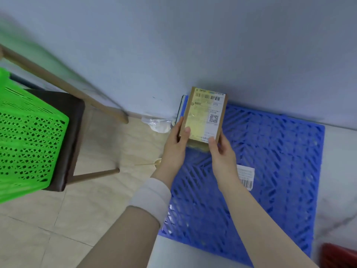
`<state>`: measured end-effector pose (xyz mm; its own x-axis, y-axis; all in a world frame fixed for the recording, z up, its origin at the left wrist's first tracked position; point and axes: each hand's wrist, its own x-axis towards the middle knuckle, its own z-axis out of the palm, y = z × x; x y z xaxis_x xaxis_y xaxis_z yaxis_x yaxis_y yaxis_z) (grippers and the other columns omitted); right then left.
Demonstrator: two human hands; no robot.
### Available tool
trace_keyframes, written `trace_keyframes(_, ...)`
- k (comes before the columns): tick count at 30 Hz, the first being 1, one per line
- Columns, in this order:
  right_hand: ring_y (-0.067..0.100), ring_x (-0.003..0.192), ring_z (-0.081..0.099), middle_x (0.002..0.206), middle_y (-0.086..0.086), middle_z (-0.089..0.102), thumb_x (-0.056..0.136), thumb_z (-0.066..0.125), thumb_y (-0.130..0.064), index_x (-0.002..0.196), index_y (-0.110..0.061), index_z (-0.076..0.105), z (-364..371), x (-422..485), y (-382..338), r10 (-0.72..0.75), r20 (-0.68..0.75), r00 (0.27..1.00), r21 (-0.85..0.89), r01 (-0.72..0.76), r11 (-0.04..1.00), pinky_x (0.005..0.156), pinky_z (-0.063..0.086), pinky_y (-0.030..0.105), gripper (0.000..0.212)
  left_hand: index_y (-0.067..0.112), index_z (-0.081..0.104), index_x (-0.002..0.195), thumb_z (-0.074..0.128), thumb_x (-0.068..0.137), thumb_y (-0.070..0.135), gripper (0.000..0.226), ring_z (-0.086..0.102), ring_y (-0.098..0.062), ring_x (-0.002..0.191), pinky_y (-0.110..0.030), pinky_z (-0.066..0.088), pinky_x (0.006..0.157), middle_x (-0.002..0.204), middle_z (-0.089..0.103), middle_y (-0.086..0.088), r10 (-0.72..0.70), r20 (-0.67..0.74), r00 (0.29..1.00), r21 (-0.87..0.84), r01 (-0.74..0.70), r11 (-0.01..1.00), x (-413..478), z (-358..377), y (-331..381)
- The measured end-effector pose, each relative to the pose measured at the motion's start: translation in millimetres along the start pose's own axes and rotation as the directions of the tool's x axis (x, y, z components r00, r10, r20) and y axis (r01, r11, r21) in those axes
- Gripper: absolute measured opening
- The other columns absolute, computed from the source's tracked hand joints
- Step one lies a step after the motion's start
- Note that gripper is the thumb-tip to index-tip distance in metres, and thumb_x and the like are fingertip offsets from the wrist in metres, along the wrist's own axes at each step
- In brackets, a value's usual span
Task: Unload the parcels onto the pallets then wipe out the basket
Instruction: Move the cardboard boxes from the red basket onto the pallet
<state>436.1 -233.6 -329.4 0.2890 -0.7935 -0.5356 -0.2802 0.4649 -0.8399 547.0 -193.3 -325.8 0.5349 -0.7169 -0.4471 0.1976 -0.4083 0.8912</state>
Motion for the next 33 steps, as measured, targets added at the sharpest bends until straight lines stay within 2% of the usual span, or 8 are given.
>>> trace_keyframes(9, -0.003, 0.103, 0.047, 0.121, -0.015, 0.049, 0.094, 0.048, -0.029, 0.138, -0.026, 0.037, 2.6, 25.8, -7.0, 0.01, -0.022, 1.0, -0.058, -0.012, 0.998, 0.066, 0.034, -0.01, 0.045, 0.008, 0.032, 0.139, 0.042, 0.096, 0.021, 0.046, 0.05, -0.005, 0.115, -0.003, 0.041, 0.086, 0.132, 0.05, -0.001, 0.002, 0.003, 1.0, 0.038, -0.003, 0.999, 26.6, 8.1, 8.2)
trace_keyframes(11, 0.0, 0.112, 0.047, 0.129, -0.015, 0.047, 0.095, 0.045, -0.033, 0.139, -0.025, 0.034, 0.5, 26.1, -11.4, 0.023, 0.025, 0.999, -0.06, -0.021, 0.998, 0.081, 0.036, -0.004, 0.047, 0.009, 0.028, 0.141, 0.044, 0.096, 0.02, 0.049, 0.044, -0.006, 0.121, -0.002, 0.037, 0.089, 0.136, 0.044, 0.002, -0.014, -0.025, 1.0, 0.085, 0.016, 0.996, 26.5, 10.1, 13.5)
trace_keyframes(14, 0.01, 0.134, 0.033, 0.15, -0.005, 0.031, 0.093, 0.042, -0.045, 0.146, -0.021, 0.022, -5.5, 17.8, -23.8, 0.072, 0.043, 0.997, -0.102, -0.067, 0.993, 0.11, 0.03, 0.028, 0.061, 0.01, 0.019, 0.144, 0.049, 0.093, 0.024, 0.061, 0.024, -0.01, 0.138, -0.019, 0.023, 0.11, 0.151, 0.026, 0.0, -0.013, -0.122, 0.992, 0.266, 0.046, 0.963, 15.2, 13.5, 29.5)
trace_keyframes(17, 0.013, 0.139, 0.024, 0.153, -0.001, 0.022, 0.093, 0.047, -0.04, 0.146, -0.017, 0.017, -17.8, -13.3, -44.7, 0.009, -0.008, 1.0, -0.273, -0.01, 0.962, 0.107, 0.02, 0.023, 0.065, 0.008, 0.029, 0.14, 0.048, 0.093, 0.023, 0.053, 0.025, -0.022, 0.139, -0.04, 0.023, 0.114, 0.149, 0.031, -0.012, 0.092, -0.1, 0.991, 0.513, -0.027, 0.858, -15.0, 15.3, 51.7)
trace_keyframes(22, 0.022, 0.141, 0.02, 0.151, 0.008, 0.026, 0.094, 0.048, -0.031, 0.144, -0.009, 0.023, -66.0, -111.8, -78.8, -0.101, 0.024, 0.995, -0.649, 0.093, 0.755, 0.114, 0.018, 0.032, 0.06, 0.008, 0.043, 0.131, 0.047, 0.091, 0.019, 0.042, 0.043, -0.029, 0.125, -0.047, 0.031, 0.105, 0.132, 0.051, -0.012, 0.138, 0.023, 0.99, 0.736, -0.111, 0.668, -109.4, 27.0, 93.7)
trace_keyframes(25, 0.025, 0.143, 0.012, 0.152, 0.008, 0.026, 0.094, 0.047, -0.031, 0.144, -0.009, 0.024, -105.1, -177.3, -90.9, -0.136, 0.027, 0.99, -0.819, 0.1, 0.564, 0.113, 0.017, 0.036, 0.059, 0.011, 0.04, 0.134, 0.044, 0.093, 0.021, 0.043, 0.036, -0.027, 0.132, -0.046, 0.024, 0.11, 0.139, 0.046, -0.01, 0.115, 0.137, 0.984, 0.792, -0.178, 0.585, -170.6, 44.5, 108.6)
trace_keyframes(27, 0.027, 0.143, 0.011, 0.151, 0.009, 0.027, 0.093, 0.048, -0.031, 0.143, -0.009, 0.026, -133.4, -215.2, -94.8, -0.16, 0.02, 0.987, -0.872, 0.095, 0.481, 0.113, 0.015, 0.036, 0.059, 0.014, 0.035, 0.138, 0.041, 0.094, 0.023, 0.045, 0.025, -0.025, 0.139, -0.044, 0.013, 0.115, 0.147, 0.036, -0.007, 0.104, 0.198, 0.975, 0.836, -0.224, 0.501, -207.4, 60.2, 113.7)
trace_keyframes(33, 0.028, 0.141, 0.019, 0.148, 0.011, 0.033, 0.091, 0.05, -0.033, 0.14, -0.007, 0.031, -220.1, -286.7, -87.3, -0.266, 0.026, 0.964, -0.929, 0.121, 0.349, 0.115, 0.011, 0.035, 0.058, 0.018, 0.035, 0.136, 0.038, 0.094, 0.031, 0.044, 0.027, -0.02, 0.136, -0.041, 0.007, 0.114, 0.143, 0.039, -0.002, 0.203, 0.325, 0.924, 0.89, -0.371, 0.266, -295.0, 119.4, 114.3)
